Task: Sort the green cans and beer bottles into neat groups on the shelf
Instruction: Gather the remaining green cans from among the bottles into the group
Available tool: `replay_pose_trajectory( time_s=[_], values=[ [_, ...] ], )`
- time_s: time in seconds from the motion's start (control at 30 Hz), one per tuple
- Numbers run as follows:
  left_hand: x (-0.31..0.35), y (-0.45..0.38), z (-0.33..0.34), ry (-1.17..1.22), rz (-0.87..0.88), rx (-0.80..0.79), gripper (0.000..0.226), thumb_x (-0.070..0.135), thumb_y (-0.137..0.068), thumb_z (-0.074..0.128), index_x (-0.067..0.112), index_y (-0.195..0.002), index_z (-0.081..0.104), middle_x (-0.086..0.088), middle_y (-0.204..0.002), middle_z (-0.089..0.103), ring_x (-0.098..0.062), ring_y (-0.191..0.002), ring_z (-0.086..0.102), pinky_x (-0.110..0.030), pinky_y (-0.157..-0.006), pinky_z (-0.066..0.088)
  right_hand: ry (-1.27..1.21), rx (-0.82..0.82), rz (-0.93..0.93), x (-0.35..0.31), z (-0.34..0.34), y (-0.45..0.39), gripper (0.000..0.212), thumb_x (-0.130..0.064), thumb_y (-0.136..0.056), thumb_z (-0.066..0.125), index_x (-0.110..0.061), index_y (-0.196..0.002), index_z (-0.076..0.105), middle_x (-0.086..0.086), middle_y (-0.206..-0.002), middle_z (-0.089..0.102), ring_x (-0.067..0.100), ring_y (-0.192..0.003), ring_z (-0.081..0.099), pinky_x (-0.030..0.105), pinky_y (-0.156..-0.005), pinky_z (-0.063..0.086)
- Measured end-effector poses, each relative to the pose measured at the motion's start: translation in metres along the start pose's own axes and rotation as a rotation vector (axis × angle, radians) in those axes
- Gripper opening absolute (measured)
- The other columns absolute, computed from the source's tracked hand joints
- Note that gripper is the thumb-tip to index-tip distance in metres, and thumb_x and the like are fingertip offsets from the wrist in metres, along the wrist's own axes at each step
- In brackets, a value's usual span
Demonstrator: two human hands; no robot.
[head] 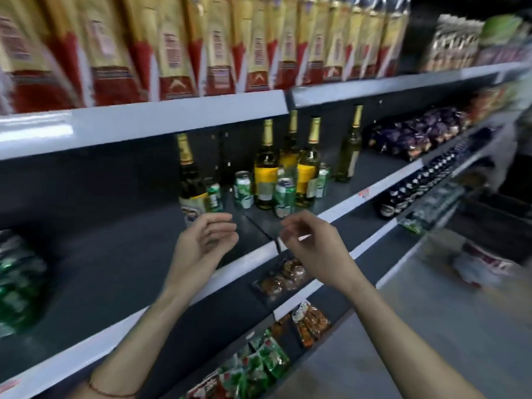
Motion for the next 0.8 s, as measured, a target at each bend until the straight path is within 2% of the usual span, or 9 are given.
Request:
replay_pose_trajectory(
  time_s=[0.1,0.23,0.33,0.4,0.47,0.57,0.63,0.73,0.8],
  values=[
    [-0.008,-0.030,0.039,0.002,-0.019,-0.037,0.029,0.012,-0.094,0.076,0.029,-0.117,0.069,0.009,-0.111,0.078,-0.004,-0.107,0.072,-0.014,-0.090,0.054,0.029,0.062,0.028,0.034,-0.032,-0.011,0.017,-0.015,-0.096,0.067,-0.031,-0.102,0.064,-0.009,-0.092,0.071,0.007,-0.088,0.068,0.024,-0.075,0.055],
    [-0.030,-0.075,0.082,-0.026,-0.036,-0.063,0.033,0.020,-0.093,0.077,0.030,-0.122,0.066,0.007,-0.117,0.076,-0.002,-0.108,0.071,-0.021,-0.093,0.056,0.042,0.106,0.054,0.075,-0.063,-0.036,0.018,-0.015,-0.095,0.067,-0.031,-0.102,0.063,-0.007,-0.091,0.071,0.010,-0.086,0.068,0.026,-0.073,0.057],
    [-0.057,-0.111,0.107,-0.020,-0.079,-0.051,0.039,0.027,-0.090,0.080,0.035,-0.123,0.062,0.013,-0.123,0.071,-0.001,-0.113,0.068,-0.017,-0.089,0.050,0.076,0.115,0.071,0.104,-0.081,-0.062,0.017,-0.015,-0.094,0.069,-0.028,-0.104,0.064,-0.009,-0.090,0.071,0.008,-0.086,0.068,0.024,-0.074,0.057],
    [-0.079,-0.134,0.119,-0.031,-0.110,-0.028,0.049,0.030,-0.087,0.083,0.034,-0.129,0.057,0.012,-0.127,0.067,-0.004,-0.119,0.064,-0.020,-0.092,0.049,0.110,0.108,0.074,0.120,-0.092,-0.083,0.020,-0.013,-0.093,0.069,-0.028,-0.104,0.063,-0.013,-0.087,0.070,0.004,-0.085,0.067,0.019,-0.074,0.055],
    [-0.102,-0.157,0.129,-0.066,-0.142,0.003,0.063,0.035,-0.083,0.086,0.029,-0.137,0.054,0.007,-0.133,0.065,-0.010,-0.124,0.061,-0.029,-0.100,0.050,0.133,0.104,0.073,0.135,-0.102,-0.104,0.022,-0.012,-0.092,0.070,-0.028,-0.105,0.062,-0.013,-0.086,0.068,0.004,-0.085,0.066,0.018,-0.074,0.053],
    [-0.134,-0.187,0.139,-0.150,-0.177,0.057,0.081,0.039,-0.076,0.091,0.022,-0.143,0.050,0.004,-0.138,0.061,-0.015,-0.127,0.058,-0.035,-0.104,0.048,0.134,0.109,0.103,0.163,-0.114,-0.135,0.026,-0.017,-0.090,0.071,-0.021,-0.113,0.060,-0.002,-0.091,0.066,0.014,-0.090,0.067,0.031,-0.076,0.055],
    [-0.152,-0.199,0.145,-0.198,-0.207,0.097,0.081,0.040,-0.074,0.093,0.023,-0.141,0.049,0.007,-0.134,0.062,-0.016,-0.126,0.058,-0.028,-0.100,0.047,0.120,0.103,0.120,0.180,-0.119,-0.155,0.031,-0.017,-0.089,0.073,-0.017,-0.116,0.058,0.008,-0.095,0.066,0.020,-0.089,0.066,0.040,-0.077,0.056],
    [-0.163,-0.206,0.155,-0.244,-0.211,0.155,0.074,0.043,-0.070,0.094,0.032,-0.127,0.048,0.029,-0.114,0.055,-0.006,-0.110,0.056,-0.006,-0.079,0.041,0.122,0.066,0.127,0.203,-0.120,-0.179,0.039,-0.011,-0.088,0.077,-0.016,-0.120,0.055,0.012,-0.101,0.063,0.020,-0.086,0.064,0.043,-0.078,0.056],
    [-0.164,-0.209,0.159,-0.288,-0.188,0.219,0.074,0.043,-0.067,0.095,0.032,-0.124,0.048,0.028,-0.110,0.054,-0.001,-0.106,0.054,-0.004,-0.076,0.041,0.142,0.037,0.129,0.220,-0.120,-0.198,0.047,-0.013,-0.087,0.079,-0.015,-0.126,0.053,0.011,-0.106,0.061,0.027,-0.091,0.063,0.044,-0.080,0.055]
  ],
)
Point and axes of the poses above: each hand's wrist, its own y-axis away from the middle knuckle, its own z-axis out of the palm, x = y × z, the point moved 10 cm from there along -y, towards the middle knuckle
